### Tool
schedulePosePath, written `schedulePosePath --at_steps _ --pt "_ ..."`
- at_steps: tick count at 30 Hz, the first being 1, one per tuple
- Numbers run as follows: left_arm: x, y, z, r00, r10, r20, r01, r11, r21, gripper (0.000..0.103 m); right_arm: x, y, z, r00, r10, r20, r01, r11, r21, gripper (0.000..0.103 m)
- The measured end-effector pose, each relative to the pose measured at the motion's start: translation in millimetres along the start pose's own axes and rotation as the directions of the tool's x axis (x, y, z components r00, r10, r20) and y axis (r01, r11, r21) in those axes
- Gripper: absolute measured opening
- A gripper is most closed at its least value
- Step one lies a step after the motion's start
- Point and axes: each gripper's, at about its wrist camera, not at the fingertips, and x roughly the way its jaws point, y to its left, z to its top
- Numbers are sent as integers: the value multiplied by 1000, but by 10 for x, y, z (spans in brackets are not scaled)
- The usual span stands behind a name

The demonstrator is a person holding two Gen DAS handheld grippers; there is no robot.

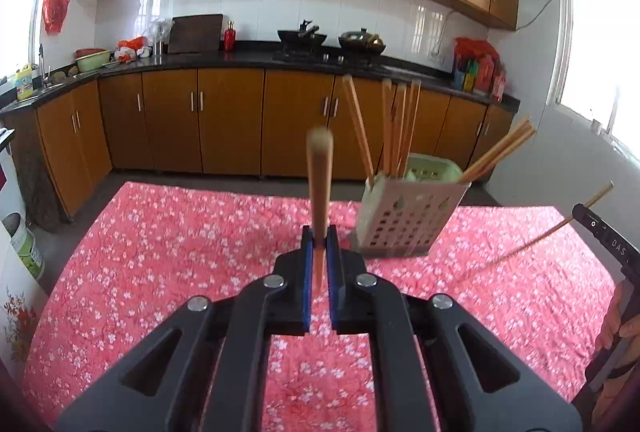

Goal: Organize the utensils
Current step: 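Lift both held chopsticks and carry them over the metal holder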

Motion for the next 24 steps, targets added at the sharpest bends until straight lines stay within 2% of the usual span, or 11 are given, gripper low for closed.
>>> schedulePosePath --at_steps 5,10,16,24 --pt "-108 -95 191 999 -19 48 19 1000 -1 7 -93 132 222 998 45 49 -44 999 -2 8" --pt "-187 -240 348 993 -71 93 72 997 -4 7 -170 291 419 988 107 109 -108 994 8 8" --pt "-303 -444 632 974 -141 177 145 989 -6 7 -243 488 666 965 153 215 -158 987 6 8" --pt "-318 -690 1058 945 -164 282 165 986 21 7 -151 603 964 941 154 302 -161 987 -2 8"
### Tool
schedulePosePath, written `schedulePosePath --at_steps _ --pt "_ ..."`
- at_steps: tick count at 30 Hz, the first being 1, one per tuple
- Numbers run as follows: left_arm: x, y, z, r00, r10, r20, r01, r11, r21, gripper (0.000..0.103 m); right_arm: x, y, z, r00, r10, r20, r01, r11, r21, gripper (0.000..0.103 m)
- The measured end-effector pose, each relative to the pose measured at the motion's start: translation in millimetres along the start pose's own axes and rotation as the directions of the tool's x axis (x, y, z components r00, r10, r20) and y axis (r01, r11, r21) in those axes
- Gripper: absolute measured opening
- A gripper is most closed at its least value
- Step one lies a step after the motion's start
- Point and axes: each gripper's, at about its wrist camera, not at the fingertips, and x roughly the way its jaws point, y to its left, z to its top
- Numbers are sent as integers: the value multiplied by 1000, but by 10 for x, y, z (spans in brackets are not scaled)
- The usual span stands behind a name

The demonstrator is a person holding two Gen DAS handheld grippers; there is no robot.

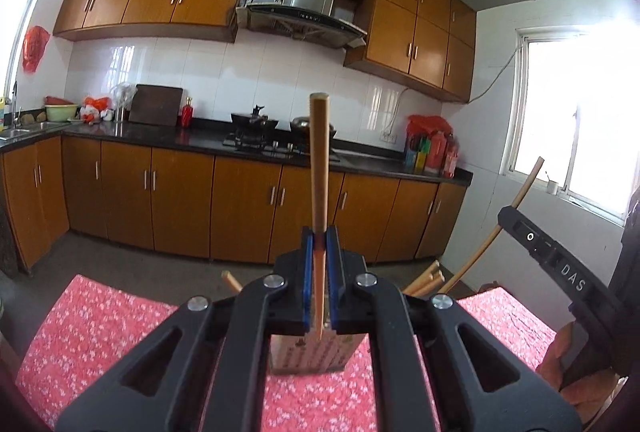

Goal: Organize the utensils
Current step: 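Lift both held chopsticks and carry them over the metal holder, then open both tools to drop the chopsticks into the holder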

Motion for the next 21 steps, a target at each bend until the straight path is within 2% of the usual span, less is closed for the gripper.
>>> schedulePosePath --at_steps 4,9,14,21 --pt "189 -26 114 1000 5 26 -5 1000 -3 7 140 17 56 999 -8 35 8 1000 0 8" --pt "446 21 121 1000 21 23 -21 1000 -13 7 388 20 1 998 -33 54 34 999 -13 8" --pt "683 138 10 1000 13 -20 -13 999 -40 7 688 -47 -206 999 -48 -7 48 999 -7 8" --pt "883 167 -173 998 7 -64 -9 1000 -29 7 820 -75 -389 997 -40 -60 40 999 -7 8"
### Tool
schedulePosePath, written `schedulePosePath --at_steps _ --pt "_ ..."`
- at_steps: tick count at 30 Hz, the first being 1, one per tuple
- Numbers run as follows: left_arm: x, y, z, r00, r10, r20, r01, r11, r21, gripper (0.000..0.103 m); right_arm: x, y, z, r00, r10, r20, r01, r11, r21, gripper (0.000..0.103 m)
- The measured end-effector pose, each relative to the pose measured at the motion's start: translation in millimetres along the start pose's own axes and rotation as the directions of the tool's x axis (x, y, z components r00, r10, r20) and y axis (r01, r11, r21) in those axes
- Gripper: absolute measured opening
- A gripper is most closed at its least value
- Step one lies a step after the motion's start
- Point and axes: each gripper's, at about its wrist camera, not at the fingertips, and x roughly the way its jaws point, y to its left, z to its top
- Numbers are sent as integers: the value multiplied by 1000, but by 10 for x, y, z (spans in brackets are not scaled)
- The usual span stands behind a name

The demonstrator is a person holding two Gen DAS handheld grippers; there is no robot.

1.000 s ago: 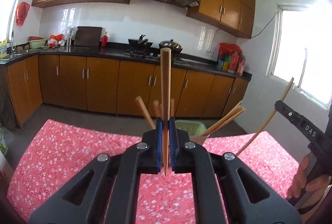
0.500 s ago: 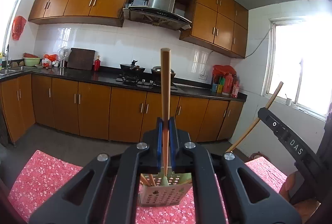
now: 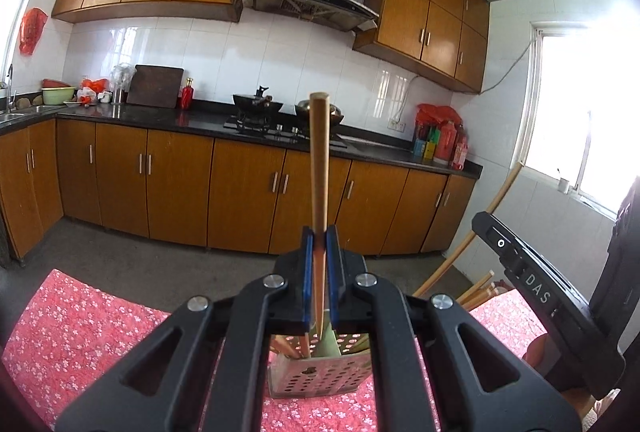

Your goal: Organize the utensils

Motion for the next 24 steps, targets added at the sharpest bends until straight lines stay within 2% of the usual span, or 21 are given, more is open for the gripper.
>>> schedulePosePath --at_steps 4,6,7,8,10,14,15,18,20,21,23,24 --pt "80 17 -61 1000 -1 -26 1 1000 -7 8 14 26 -53 1000 13 -19 -13 1000 -8 8" --pt "85 50 -65 1000 -4 -31 4 1000 -21 8 8 19 -54 999 17 -29 -17 1000 1 11" --pt "74 66 -61 1000 -8 -29 7 1000 -28 12 4 10 -47 999 15 -28 -15 1000 4 27" --pt "65 72 -58 1000 -8 -27 8 1000 -31 14 -22 -2 -31 1000 7 -20 -7 1000 7 48" --pt "10 88 -42 1000 -3 -13 2 999 -34 24 -67 -22 -2 1000 0 2 0 1000 10 52" --pt "-111 126 8 1000 5 7 -5 999 -43 28 -198 -43 84 1000 -4 22 4 1000 4 52" --pt "-167 145 22 1000 12 15 -12 999 -48 31 -240 -49 104 1000 -5 27 5 1000 2 53" --pt "-328 176 39 999 30 32 -28 998 -54 39 -384 -42 154 999 -9 45 10 1000 -9 64" --pt "-465 196 25 998 39 41 -37 998 -49 45 -465 -51 169 999 -10 49 11 1000 -16 77" --pt "-522 205 19 998 45 45 -43 998 -43 51 -550 -39 168 999 -10 52 11 1000 -23 81" --pt "-682 217 -24 996 62 59 -61 998 -24 60 -710 -13 138 998 -11 64 13 999 -37 99" --pt "-783 216 -64 995 71 67 -71 997 -8 67 -793 2 112 997 -13 69 17 999 -46 101"
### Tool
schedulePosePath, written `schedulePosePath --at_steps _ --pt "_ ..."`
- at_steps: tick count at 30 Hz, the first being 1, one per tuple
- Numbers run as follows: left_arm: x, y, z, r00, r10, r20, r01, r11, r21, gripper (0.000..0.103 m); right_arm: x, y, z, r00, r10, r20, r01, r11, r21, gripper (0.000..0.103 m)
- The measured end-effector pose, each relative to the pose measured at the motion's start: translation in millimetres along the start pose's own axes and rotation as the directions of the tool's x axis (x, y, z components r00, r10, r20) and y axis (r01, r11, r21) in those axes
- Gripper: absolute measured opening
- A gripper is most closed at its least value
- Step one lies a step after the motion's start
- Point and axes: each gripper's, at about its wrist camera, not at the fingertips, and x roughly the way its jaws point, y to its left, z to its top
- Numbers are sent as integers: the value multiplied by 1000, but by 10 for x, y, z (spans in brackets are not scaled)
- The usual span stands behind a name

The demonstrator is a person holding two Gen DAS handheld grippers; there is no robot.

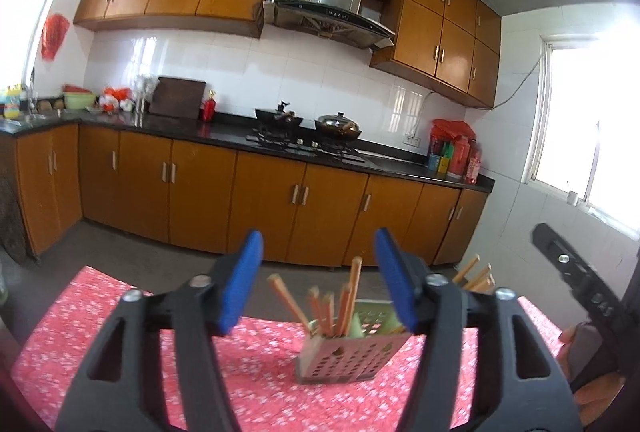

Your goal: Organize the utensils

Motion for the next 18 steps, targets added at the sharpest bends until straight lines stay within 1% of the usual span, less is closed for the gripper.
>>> schedulePosePath --at_steps 1,2,4,5,8,11,15,18 --pt "-82 0 -34 1000 6 4 -6 1000 15 75 -55 14 -17 1000 -3 2 3 1000 -8 101" --pt "-191 4 -87 1000 12 6 -12 999 35 79 -122 34 -43 1000 -7 2 7 1000 -19 101" --pt "-343 1 -168 1000 23 8 -23 997 68 95 -276 85 -136 1000 -20 -19 19 999 -50 101" --pt "-435 -1 -225 999 30 10 -31 996 85 97 -309 93 -163 999 -27 -25 25 998 -57 101" --pt "-658 5 -398 998 53 14 -55 992 112 99 -481 132 -309 996 -60 -61 56 996 -65 101" --pt "-860 49 -656 995 95 -20 -92 988 121 99 -618 132 -461 990 -93 -107 87 994 -61 101" --pt "-1047 95 -963 986 154 -56 -146 980 134 99 -834 128 -734 981 -106 -160 98 994 -55 101" --pt "-1211 69 -1185 978 206 -33 -197 964 178 99 -974 151 -951 974 -126 -186 115 991 -70 101"
